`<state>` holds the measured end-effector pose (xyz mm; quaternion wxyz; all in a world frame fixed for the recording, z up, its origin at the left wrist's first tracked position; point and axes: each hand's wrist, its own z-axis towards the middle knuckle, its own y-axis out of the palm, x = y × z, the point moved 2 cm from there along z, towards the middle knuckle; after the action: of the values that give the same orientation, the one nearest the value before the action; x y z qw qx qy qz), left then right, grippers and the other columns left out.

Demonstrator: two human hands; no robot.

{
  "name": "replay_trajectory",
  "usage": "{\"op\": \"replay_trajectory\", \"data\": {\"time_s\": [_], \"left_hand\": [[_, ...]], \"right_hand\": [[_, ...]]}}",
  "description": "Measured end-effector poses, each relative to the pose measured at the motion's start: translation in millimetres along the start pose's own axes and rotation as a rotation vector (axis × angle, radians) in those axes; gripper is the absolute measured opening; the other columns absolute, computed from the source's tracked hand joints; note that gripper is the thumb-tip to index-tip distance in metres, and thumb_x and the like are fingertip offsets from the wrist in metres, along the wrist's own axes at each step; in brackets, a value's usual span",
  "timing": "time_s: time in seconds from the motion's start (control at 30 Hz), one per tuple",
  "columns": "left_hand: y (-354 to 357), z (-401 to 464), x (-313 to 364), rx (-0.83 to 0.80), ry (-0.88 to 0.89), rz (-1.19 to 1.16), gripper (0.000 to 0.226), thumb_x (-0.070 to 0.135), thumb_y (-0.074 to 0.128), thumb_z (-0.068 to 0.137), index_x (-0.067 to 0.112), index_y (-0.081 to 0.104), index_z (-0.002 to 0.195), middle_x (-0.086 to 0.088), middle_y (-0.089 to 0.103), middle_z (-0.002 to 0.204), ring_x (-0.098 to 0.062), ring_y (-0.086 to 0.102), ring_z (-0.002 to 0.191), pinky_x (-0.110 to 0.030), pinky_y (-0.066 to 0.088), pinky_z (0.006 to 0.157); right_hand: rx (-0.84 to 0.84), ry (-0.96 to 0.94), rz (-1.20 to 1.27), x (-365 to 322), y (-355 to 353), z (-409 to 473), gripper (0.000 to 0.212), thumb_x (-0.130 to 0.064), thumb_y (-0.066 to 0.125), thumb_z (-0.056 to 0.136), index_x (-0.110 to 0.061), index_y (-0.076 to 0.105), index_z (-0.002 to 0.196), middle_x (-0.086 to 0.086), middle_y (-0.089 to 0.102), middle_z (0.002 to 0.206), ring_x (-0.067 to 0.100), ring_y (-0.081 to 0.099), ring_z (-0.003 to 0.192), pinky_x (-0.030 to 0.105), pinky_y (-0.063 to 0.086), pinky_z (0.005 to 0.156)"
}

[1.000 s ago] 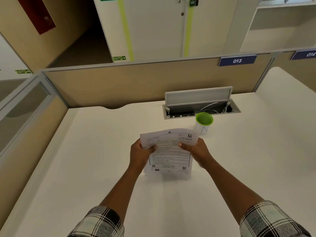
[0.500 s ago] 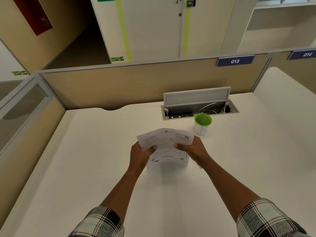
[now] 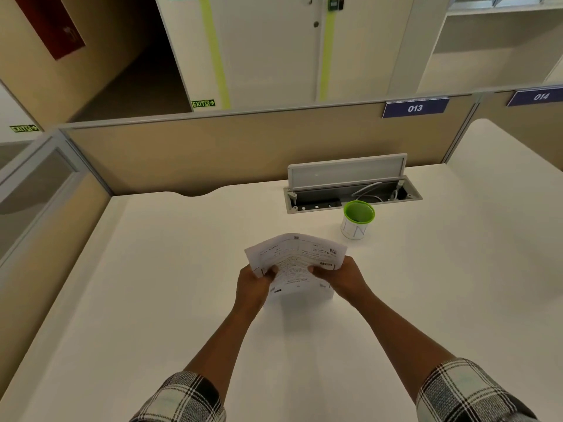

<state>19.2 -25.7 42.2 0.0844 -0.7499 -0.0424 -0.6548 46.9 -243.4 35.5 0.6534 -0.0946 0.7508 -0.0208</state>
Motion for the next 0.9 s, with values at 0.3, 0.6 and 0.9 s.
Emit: {"op": "replay_trajectory", "data": {"time_s": [0.3, 0.6, 0.9], "left_hand": [[-1, 2, -8, 0.022, 0.034, 0.065, 0.022, 0.006, 0.063, 0.091, 0.02, 0.068, 0.107, 0.002, 0.072, 0.102, -0.013, 0.068, 0.096, -0.021, 0.059, 0.073], [-9, 9, 7, 0.059, 0.071, 0.113, 0.013, 0.021, 0.063, 0.094, 0.025, 0.067, 0.105, 0.007, 0.074, 0.1, -0.01, 0.071, 0.086, -0.022, 0.058, 0.069], [-19, 32, 38, 0.052, 0.0, 0.112, 0.017, 0.025, 0.053, 0.099, 0.015, 0.066, 0.096, -0.002, 0.074, 0.099, -0.024, 0.07, 0.091, -0.047, 0.06, 0.081]], "right_hand": [[0.063, 0.001, -0.011, 8, -1, 0, 0.034, -0.019, 0.081, 0.076, -0.015, 0.072, 0.109, 0.003, 0.075, 0.102, 0.021, 0.072, 0.091, 0.035, 0.061, 0.074], [0.03, -0.013, -0.161, 1, -7, 1, 0.026, -0.031, 0.079, 0.078, -0.022, 0.073, 0.102, -0.009, 0.073, 0.095, 0.007, 0.07, 0.084, 0.014, 0.053, 0.064], [-0.159, 0.08, -0.152, -2, -24, 8, 0.027, -0.027, 0.082, 0.074, -0.025, 0.071, 0.099, -0.008, 0.077, 0.091, 0.014, 0.075, 0.08, 0.031, 0.061, 0.067]]}}
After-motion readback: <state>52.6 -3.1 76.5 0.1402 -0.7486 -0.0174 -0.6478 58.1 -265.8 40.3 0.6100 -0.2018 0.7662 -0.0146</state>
